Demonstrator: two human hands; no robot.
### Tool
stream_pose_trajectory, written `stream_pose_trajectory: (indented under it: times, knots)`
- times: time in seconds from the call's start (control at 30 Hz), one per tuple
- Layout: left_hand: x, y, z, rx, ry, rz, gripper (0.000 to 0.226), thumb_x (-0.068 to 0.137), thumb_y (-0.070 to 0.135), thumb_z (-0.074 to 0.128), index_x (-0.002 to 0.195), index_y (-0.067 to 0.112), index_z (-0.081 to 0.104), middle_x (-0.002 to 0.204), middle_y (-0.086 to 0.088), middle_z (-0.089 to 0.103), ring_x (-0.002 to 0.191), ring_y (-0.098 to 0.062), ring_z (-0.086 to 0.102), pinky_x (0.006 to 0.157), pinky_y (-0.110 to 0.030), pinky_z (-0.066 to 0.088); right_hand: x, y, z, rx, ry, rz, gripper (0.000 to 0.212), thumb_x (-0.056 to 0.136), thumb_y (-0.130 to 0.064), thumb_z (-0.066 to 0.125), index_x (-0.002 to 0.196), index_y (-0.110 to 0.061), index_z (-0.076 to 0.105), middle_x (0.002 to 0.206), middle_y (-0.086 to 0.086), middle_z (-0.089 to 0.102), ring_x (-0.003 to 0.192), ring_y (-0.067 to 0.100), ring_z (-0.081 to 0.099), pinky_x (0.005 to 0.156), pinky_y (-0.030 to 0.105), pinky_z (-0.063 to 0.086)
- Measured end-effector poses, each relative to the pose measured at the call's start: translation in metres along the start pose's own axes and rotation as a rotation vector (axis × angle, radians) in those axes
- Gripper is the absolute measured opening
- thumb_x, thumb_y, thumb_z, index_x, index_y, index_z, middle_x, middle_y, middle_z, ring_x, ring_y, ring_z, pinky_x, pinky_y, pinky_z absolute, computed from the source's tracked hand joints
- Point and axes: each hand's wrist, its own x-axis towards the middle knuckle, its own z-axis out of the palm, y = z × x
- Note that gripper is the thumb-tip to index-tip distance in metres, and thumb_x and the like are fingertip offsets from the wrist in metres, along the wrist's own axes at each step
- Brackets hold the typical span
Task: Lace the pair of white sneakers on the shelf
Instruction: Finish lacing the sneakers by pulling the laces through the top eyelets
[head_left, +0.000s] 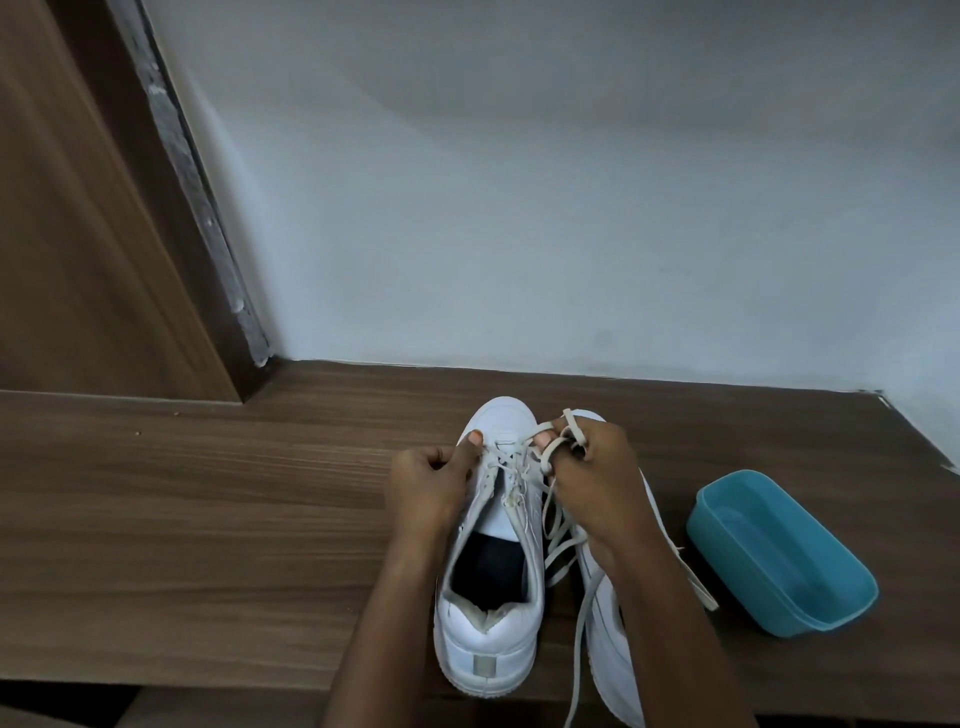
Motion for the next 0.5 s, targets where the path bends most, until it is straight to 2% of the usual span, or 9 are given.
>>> stream_pose_trajectory:
  times: [0.07, 0.2, 0.33, 0.4, 0.5]
  knots:
    - [0.003, -0.003, 0.003, 0.009, 0.019, 0.018, 0.039, 0.087, 0.033, 0.075, 0.060, 0.006, 0.068, 0.046, 0.001, 0.055, 0.043, -0.014, 0.043, 0.054, -0.031, 0.038, 0.000, -0.001, -0.002, 0.155, -0.026, 0.032, 0.016, 0.097, -0.016, 0.062, 0.087, -0.013, 0.074, 0.065, -0.004, 0.064, 0.062, 0.009, 0.060, 0.061, 0.023, 0.049]
    - [0.008, -0.008, 0.003, 0.001, -0.030, 0.044, 0.027, 0.089, 0.022, 0.073, 0.063, 0.015, 0.073, 0.051, 0.000, 0.060, 0.046, -0.013, 0.046, 0.055, -0.032, 0.038, 0.000, -0.005, -0.003, 0.298, -0.044, 0.038, 0.022, 0.098, -0.010, 0.061, 0.082, -0.014, 0.076, 0.068, 0.003, 0.064, 0.067, 0.012, 0.058, 0.071, 0.034, 0.048]
    - [0.006, -0.005, 0.002, -0.025, -0.089, 0.063, 0.020, 0.084, 0.031, 0.079, 0.072, 0.015, 0.077, 0.057, -0.002, 0.065, 0.046, -0.009, 0.049, 0.053, -0.026, 0.040, -0.002, -0.012, -0.002, 0.395, -0.033, 0.044, 0.035, 0.098, -0.007, 0.059, 0.072, -0.021, 0.078, 0.070, 0.006, 0.063, 0.070, 0.018, 0.054, 0.068, 0.035, 0.043]
    - [0.007, -0.006, 0.003, 0.001, -0.099, 0.090, 0.017, 0.081, 0.031, 0.082, 0.074, 0.016, 0.078, 0.063, -0.005, 0.070, 0.050, -0.010, 0.055, 0.055, -0.031, 0.047, -0.003, -0.014, -0.002, 0.418, -0.030, 0.038, 0.038, 0.099, -0.006, 0.059, 0.071, -0.024, 0.078, 0.071, 0.007, 0.063, 0.071, 0.021, 0.051, 0.061, 0.029, 0.041]
    - [0.011, -0.010, 0.004, 0.039, -0.091, 0.109, 0.009, 0.082, 0.022, 0.081, 0.075, 0.019, 0.077, 0.070, -0.007, 0.074, 0.062, -0.020, 0.065, 0.070, -0.048, 0.058, -0.003, -0.015, -0.002, 0.432, -0.026, 0.042, 0.041, 0.098, -0.004, 0.059, 0.068, -0.024, 0.078, 0.067, 0.004, 0.062, 0.070, 0.023, 0.047, 0.054, 0.022, 0.037]
